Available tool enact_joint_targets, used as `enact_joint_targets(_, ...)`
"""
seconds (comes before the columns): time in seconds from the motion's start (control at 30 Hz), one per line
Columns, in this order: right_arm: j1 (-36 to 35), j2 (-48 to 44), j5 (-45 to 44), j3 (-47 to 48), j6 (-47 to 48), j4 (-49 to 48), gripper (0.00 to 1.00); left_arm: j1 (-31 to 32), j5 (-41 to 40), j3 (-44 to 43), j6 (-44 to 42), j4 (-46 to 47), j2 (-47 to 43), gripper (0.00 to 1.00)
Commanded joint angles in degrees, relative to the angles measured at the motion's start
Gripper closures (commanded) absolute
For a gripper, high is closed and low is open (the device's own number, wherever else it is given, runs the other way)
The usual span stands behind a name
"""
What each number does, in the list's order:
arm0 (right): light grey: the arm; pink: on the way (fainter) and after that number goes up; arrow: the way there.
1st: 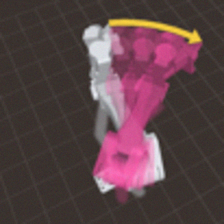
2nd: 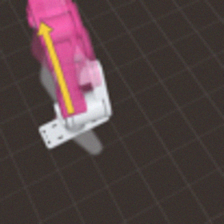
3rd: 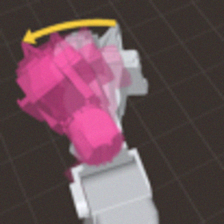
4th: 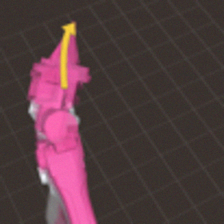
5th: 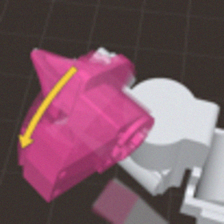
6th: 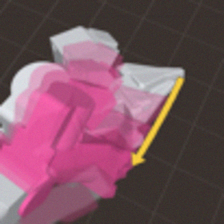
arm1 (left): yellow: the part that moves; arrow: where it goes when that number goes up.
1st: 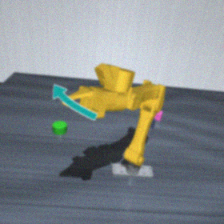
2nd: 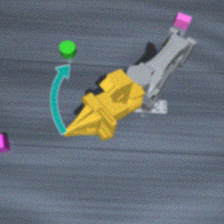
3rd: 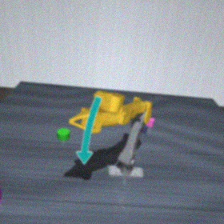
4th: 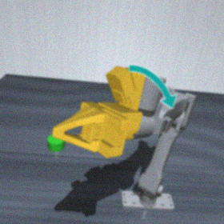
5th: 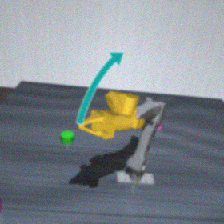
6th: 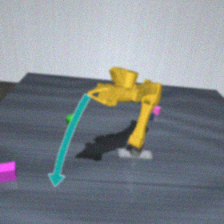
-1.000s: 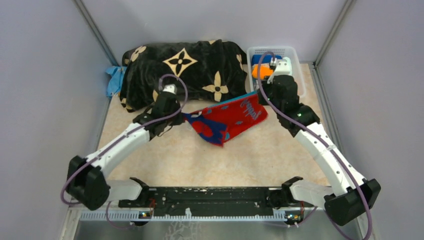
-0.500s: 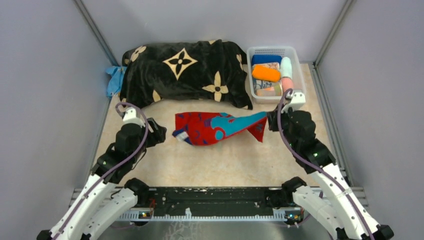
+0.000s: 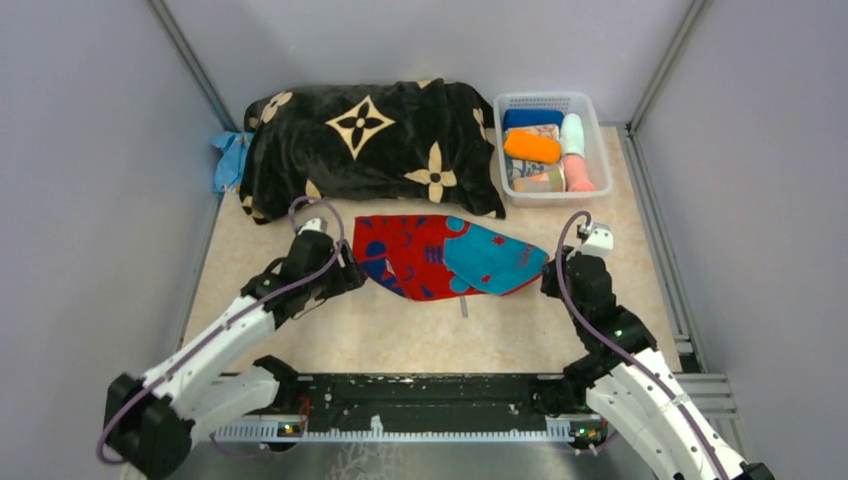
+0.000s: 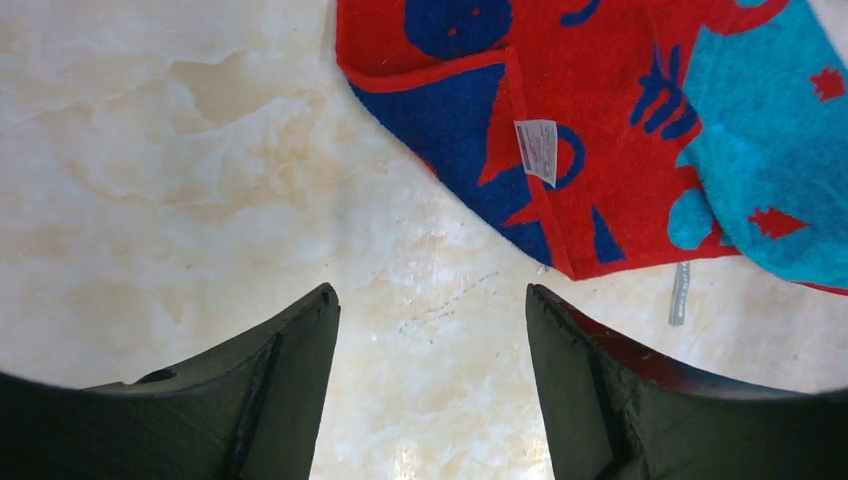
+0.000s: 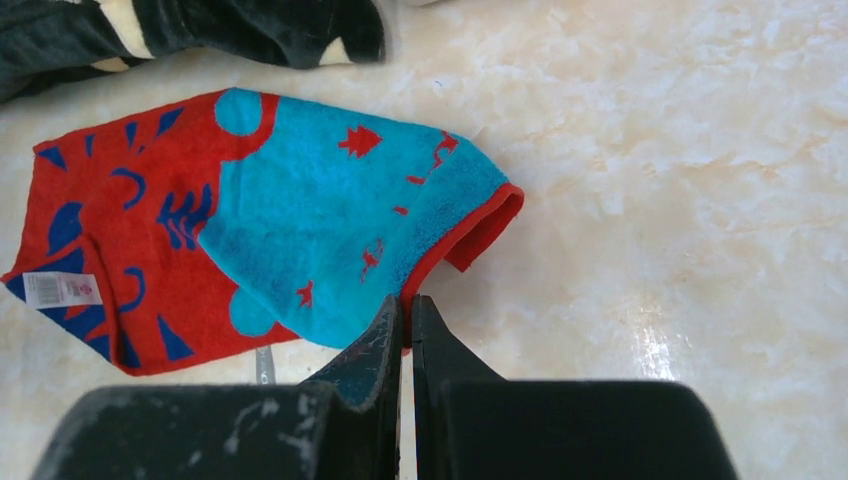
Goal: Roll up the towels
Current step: Flatten out the towel at the center of the board.
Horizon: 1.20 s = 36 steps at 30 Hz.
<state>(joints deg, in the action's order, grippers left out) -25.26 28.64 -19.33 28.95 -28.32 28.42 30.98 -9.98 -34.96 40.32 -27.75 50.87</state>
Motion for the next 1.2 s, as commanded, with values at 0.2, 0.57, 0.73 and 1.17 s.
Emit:
enact_joint_targets(0.2,0.38,-0.12,-0.43,-2.45,-0.67,-7.93,1.0,0.71,3.69,-18.2,-4.06,3.73,30.65,0.41)
enact_joint_targets(0.57,0.38,0.51,0.11,-3.7,1.83,-10.64,1.0,2.66,-0.75,-29.73,-5.42,1.49,48.89,0.55)
enact_joint_targets(0.73,0.38,1.12,0.83,-4.05,2.12,-11.49,1.0,2.86,-2.66,-32.54,-5.41,0.73,52.77,0.56)
enact_joint_targets(1.17,0.38,1.88,1.23,-4.01,2.45,-11.57,1.0,2.86,-6.48,-32.42,-4.9,-2.66,57.15,0.71)
